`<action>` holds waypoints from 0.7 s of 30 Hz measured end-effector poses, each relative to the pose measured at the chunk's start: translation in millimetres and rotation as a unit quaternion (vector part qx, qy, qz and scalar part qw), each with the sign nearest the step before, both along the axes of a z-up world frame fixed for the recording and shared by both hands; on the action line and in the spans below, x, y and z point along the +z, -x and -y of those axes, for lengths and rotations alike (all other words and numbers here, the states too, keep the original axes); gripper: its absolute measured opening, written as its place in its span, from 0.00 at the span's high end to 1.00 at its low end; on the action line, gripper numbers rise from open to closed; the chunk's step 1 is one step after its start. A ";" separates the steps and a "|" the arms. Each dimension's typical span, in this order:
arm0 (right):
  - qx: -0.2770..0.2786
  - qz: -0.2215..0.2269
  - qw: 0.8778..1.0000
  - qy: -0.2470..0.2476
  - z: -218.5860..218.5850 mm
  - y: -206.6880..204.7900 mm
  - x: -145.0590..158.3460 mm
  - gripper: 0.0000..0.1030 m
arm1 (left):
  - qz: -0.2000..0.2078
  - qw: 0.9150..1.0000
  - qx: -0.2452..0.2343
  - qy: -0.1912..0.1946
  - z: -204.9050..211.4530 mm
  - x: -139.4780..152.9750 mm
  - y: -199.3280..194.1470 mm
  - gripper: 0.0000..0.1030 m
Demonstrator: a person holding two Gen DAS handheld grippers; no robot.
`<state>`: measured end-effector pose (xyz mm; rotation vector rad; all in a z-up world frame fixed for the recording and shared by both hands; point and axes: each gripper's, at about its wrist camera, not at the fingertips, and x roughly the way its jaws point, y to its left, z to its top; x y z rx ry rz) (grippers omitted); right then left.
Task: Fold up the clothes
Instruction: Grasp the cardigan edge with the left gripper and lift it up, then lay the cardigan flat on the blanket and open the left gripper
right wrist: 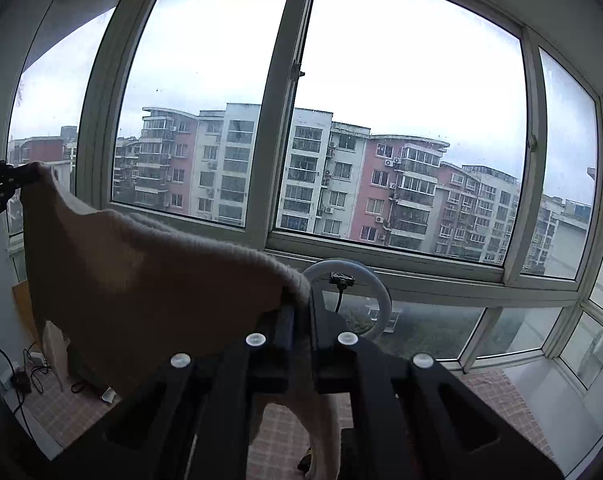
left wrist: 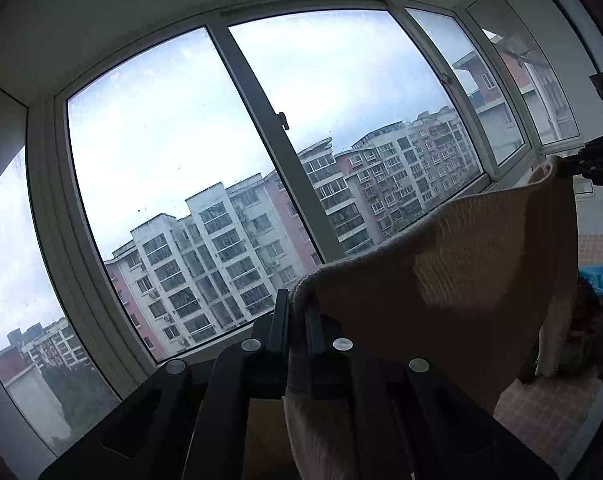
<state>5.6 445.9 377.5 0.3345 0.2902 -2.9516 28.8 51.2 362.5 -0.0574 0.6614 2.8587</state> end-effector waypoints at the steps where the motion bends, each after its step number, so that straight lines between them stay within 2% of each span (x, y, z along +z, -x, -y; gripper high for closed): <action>1: -0.006 -0.005 1.000 -0.006 0.7 -0.2 -3.2 0.94 | -0.004 1.000 -0.001 0.003 0.0 -2.3 -4.7 0.95; 5: -0.003 -0.018 1.000 -0.011 3.1 -0.8 -5.4 0.94 | -0.013 1.000 -0.007 0.013 -0.9 -8.9 -28.4 0.94; 8: -0.003 -0.024 1.000 -0.020 6.4 5.9 -10.6 0.94 | 0.000 1.000 -0.002 0.022 0.4 -14.8 -18.6 0.94; 11: -0.004 -0.007 0.999 -0.038 14.5 39.8 -34.1 0.94 | 0.041 0.998 0.008 0.036 -1.5 -37.7 12.7 0.94; 14: 0.008 0.044 0.998 -0.037 24.7 98.0 -78.1 0.94 | 0.112 0.992 0.031 0.043 -3.8 -82.5 74.2 0.94; 16: 0.001 0.081 0.996 -0.044 35.9 144.0 -118.5 0.94 | 0.163 0.984 0.050 0.043 -4.5 -125.7 126.2 0.94; 18: -0.012 0.125 0.991 -0.045 47.1 194.1 -164.5 0.94 | 0.219 0.972 0.070 0.044 -7.8 -176.7 183.5 0.93; 19: -0.018 0.148 0.988 -0.045 52.6 219.1 -187.5 0.94 | 0.251 0.964 0.079 0.043 -10.5 -204.4 213.7 0.93; 20: -0.025 0.171 0.983 -0.059 62.9 245.9 -216.1 0.93 | 0.289 0.952 0.088 0.041 -14.3 -234.7 244.4 0.87; 21: -0.024 0.205 0.975 -0.088 75.3 273.4 -248.9 0.92 | 0.323 0.940 0.102 0.049 -17.4 -266.0 271.3 0.86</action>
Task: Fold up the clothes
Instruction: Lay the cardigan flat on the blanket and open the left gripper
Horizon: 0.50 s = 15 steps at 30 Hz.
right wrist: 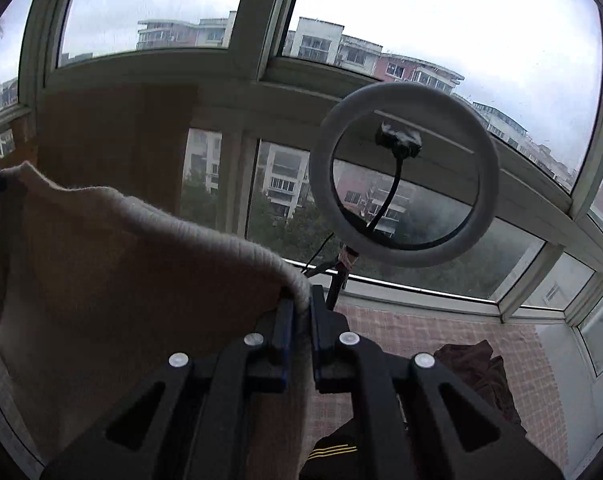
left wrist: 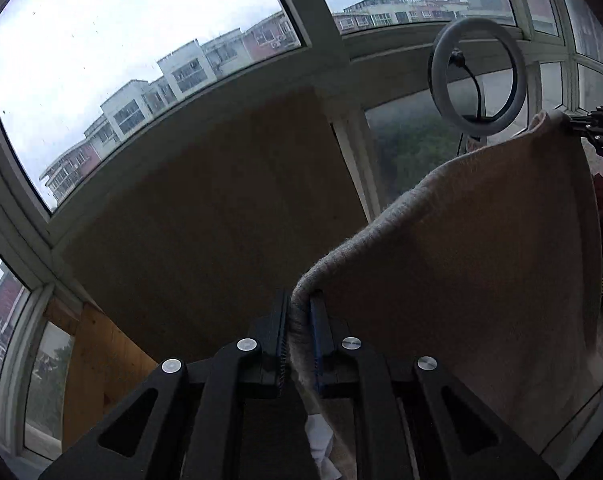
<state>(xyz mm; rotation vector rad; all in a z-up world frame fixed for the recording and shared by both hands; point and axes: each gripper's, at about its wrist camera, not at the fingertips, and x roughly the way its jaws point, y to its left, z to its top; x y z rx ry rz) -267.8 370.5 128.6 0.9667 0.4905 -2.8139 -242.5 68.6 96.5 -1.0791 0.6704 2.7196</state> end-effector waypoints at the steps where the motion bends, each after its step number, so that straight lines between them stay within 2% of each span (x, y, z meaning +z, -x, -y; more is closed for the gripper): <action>1: -0.008 0.037 0.999 -0.031 9.5 22.9 -31.3 0.92 | 0.024 0.999 0.021 0.022 -0.8 -29.8 19.8 0.86; 2: -0.022 0.066 0.996 -0.050 11.1 37.4 -60.2 0.92 | 0.046 0.997 0.038 0.040 -0.9 -57.7 36.9 0.86; 3: -0.017 0.085 0.995 -0.039 5.3 34.5 -77.4 0.92 | 0.065 0.996 0.044 0.042 2.0 -77.8 43.5 0.87; 5: -0.004 0.122 0.992 -0.013 -7.3 26.2 -110.1 0.88 | 0.098 0.994 0.050 0.009 14.7 -101.8 33.8 0.86; 6: -0.008 0.132 0.991 -0.005 -17.8 13.6 -120.1 0.78 | 0.114 0.992 0.048 -0.006 20.9 -112.6 24.1 0.86; 7: -0.014 0.142 0.990 0.002 -28.6 0.5 -129.5 0.61 | 0.131 0.990 0.043 -0.010 23.5 -125.2 9.1 0.85; 8: -0.020 0.162 0.986 0.012 -41.9 -12.9 -141.3 0.53 | 0.148 0.988 0.043 -0.011 24.2 -136.0 -6.6 0.84; 10: -0.035 0.201 0.978 0.036 -67.5 -43.1 -166.8 0.50 | 0.190 0.979 0.051 -0.046 31.3 -159.6 -42.7 0.80; 13: -0.072 0.252 0.962 0.073 -95.8 -94.6 -206.8 0.50 | 0.250 0.959 0.068 -0.114 38.9 -196.4 -96.3 0.76; 15: -0.093 0.279 0.951 0.097 -110.9 -126.5 -232.7 0.50 | 0.273 0.949 0.087 -0.131 32.7 -223.0 -117.0 0.75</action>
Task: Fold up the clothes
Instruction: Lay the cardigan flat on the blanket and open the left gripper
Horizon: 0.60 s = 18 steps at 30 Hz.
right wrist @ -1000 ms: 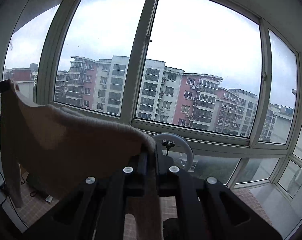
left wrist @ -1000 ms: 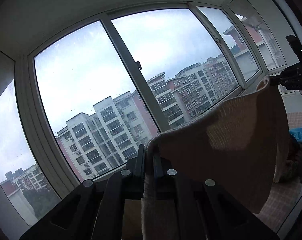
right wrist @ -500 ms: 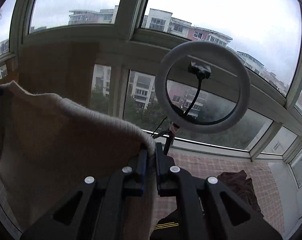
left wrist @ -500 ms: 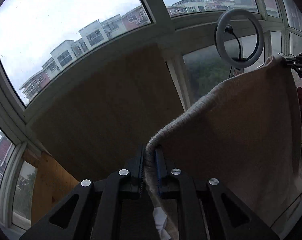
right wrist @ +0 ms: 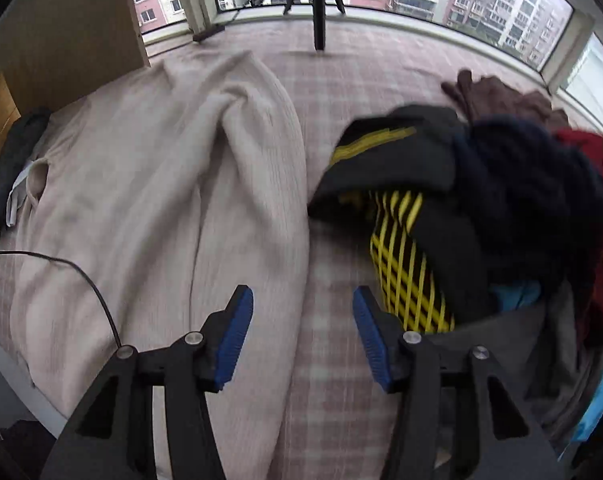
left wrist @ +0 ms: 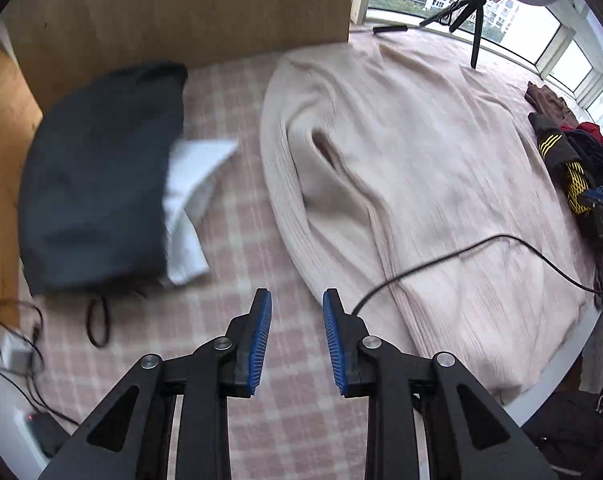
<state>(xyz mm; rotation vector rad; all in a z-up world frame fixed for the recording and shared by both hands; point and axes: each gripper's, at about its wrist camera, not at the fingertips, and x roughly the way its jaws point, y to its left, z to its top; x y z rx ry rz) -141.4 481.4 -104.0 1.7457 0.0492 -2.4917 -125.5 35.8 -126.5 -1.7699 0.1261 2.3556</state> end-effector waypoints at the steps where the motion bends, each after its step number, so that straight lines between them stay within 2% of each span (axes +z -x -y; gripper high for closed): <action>1: -0.012 0.009 1.000 0.010 -5.3 -14.1 -5.9 0.50 | 0.006 1.000 0.008 -0.008 -1.4 -7.2 -9.8 0.75; 3: -0.023 0.013 0.999 0.045 -17.1 -41.0 3.9 0.50 | 0.002 0.999 0.020 -0.034 3.4 0.6 -32.1 0.73; 4: -0.028 -0.004 0.998 0.054 -25.6 -54.9 18.2 0.50 | -0.004 0.999 0.026 -0.043 6.9 6.9 -43.6 0.72; 7: -0.050 -0.081 0.994 0.051 -54.2 -88.2 72.1 0.50 | -0.054 0.996 0.055 -0.037 32.0 47.0 -69.5 0.71; 8: -0.060 -0.104 0.991 0.058 -63.5 -95.8 87.3 0.50 | -0.059 0.995 0.065 -0.057 39.1 54.5 -72.4 0.66; 9: -0.057 -0.098 0.992 0.059 -63.3 -95.3 85.3 0.46 | -0.061 0.993 0.072 -0.075 43.6 59.3 -74.1 0.59; 10: -0.054 -0.090 0.993 0.061 -62.4 -94.1 82.1 0.46 | -0.057 0.992 0.073 -0.087 39.9 55.9 -71.9 0.56; 12: -0.047 -0.073 0.994 0.063 -60.5 -91.7 75.6 0.46 | -0.043 0.993 0.059 -0.089 21.1 39.2 -63.5 0.55; 15: -0.023 -0.033 0.998 0.053 -38.1 -84.5 34.9 0.46 | -0.005 0.996 0.043 -0.076 -14.0 -0.4 -47.9 0.56; 18: -0.025 -0.003 0.997 0.071 -24.8 -77.3 4.0 0.46 | 0.028 0.994 0.050 -0.088 -28.7 -27.9 -40.0 0.57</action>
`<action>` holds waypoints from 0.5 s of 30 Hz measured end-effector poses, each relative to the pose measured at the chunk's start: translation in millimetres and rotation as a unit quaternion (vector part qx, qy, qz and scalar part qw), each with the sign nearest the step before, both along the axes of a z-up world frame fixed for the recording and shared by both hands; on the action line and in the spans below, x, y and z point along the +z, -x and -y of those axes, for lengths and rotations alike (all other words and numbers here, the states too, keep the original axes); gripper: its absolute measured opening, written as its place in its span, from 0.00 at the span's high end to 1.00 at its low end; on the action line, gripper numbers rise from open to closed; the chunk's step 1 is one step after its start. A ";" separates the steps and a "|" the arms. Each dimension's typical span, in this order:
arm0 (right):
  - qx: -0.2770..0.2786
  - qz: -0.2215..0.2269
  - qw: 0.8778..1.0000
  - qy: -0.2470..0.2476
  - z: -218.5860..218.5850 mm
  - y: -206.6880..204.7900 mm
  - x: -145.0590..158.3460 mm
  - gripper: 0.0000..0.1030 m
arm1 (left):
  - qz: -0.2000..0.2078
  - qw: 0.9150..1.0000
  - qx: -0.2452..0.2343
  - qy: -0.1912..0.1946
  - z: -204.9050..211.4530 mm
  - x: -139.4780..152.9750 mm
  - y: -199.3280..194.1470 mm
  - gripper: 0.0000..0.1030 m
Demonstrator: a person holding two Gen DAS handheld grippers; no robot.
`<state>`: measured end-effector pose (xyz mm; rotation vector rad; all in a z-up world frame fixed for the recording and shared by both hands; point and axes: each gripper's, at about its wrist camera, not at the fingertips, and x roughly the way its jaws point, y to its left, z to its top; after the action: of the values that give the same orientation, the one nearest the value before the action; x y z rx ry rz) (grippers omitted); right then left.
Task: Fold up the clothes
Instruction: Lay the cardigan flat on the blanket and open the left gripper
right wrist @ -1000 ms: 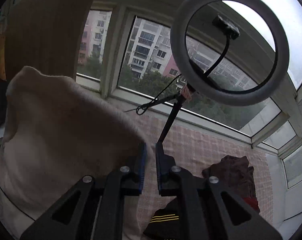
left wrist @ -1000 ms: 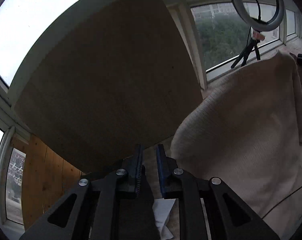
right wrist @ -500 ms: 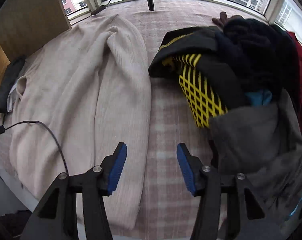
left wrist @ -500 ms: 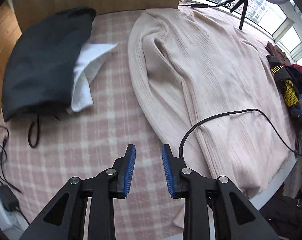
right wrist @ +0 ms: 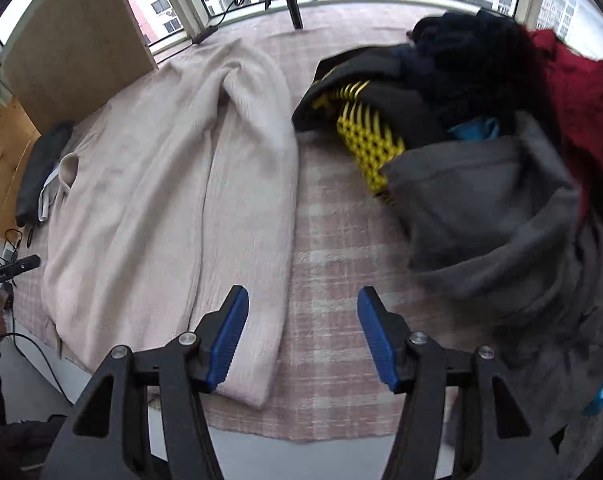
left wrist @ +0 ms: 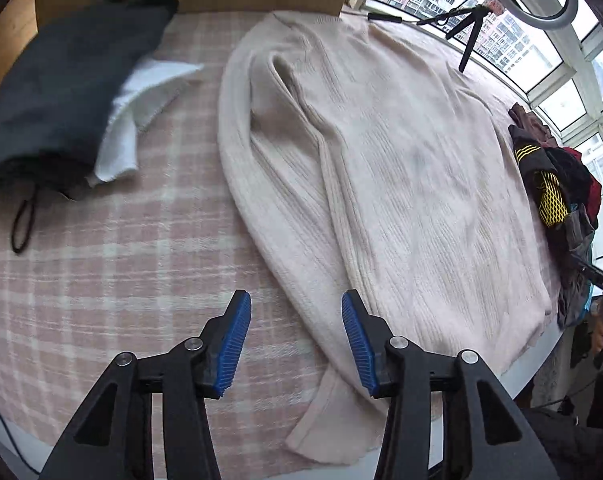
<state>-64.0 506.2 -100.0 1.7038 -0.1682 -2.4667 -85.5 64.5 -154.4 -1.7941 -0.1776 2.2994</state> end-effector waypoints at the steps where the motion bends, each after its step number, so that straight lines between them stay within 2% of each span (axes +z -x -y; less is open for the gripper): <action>1: 0.001 0.007 1.000 0.007 4.2 2.2 -8.2 0.46 | 0.002 1.000 -0.001 0.008 -5.3 -7.0 2.3 0.58; 2: 0.002 0.014 1.000 0.013 8.3 4.3 -16.5 0.46 | 0.002 1.000 -0.001 0.015 -10.1 -12.9 4.3 0.58; 4: 0.011 0.023 1.000 0.003 17.0 6.3 -24.7 0.46 | -0.001 1.000 0.003 0.018 -15.4 -18.3 6.8 0.69; 6: 0.024 0.035 0.999 -0.009 25.6 7.2 -32.7 0.46 | 0.000 1.000 0.004 0.004 -18.1 -21.6 8.5 0.92; 9: 0.048 0.062 0.997 -0.025 37.2 5.6 -46.4 0.46 | -0.008 1.000 0.003 -0.006 -18.5 -18.7 8.0 0.96; 11: 0.060 0.053 0.996 -0.028 43.2 2.1 -46.4 0.47 | -0.018 1.000 0.004 -0.010 -16.5 -13.9 6.4 0.97; 12: 0.068 0.053 0.996 -0.020 45.8 1.2 -46.0 0.63 | -0.025 1.000 0.005 -0.008 -14.9 -9.4 4.8 0.97; 13: 0.070 0.050 0.996 -0.017 46.8 0.5 -44.2 0.90 | -0.031 0.999 0.007 -0.007 -12.3 -3.8 3.1 0.97; 15: 0.070 0.045 0.997 -0.005 46.2 0.3 -39.2 0.94 | -0.047 0.999 0.011 -0.007 -4.5 10.0 1.3 0.97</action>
<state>-64.3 460.0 -139.2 1.7677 -0.0452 -2.2965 -86.8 69.0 -144.3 -1.6802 -0.1991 2.3856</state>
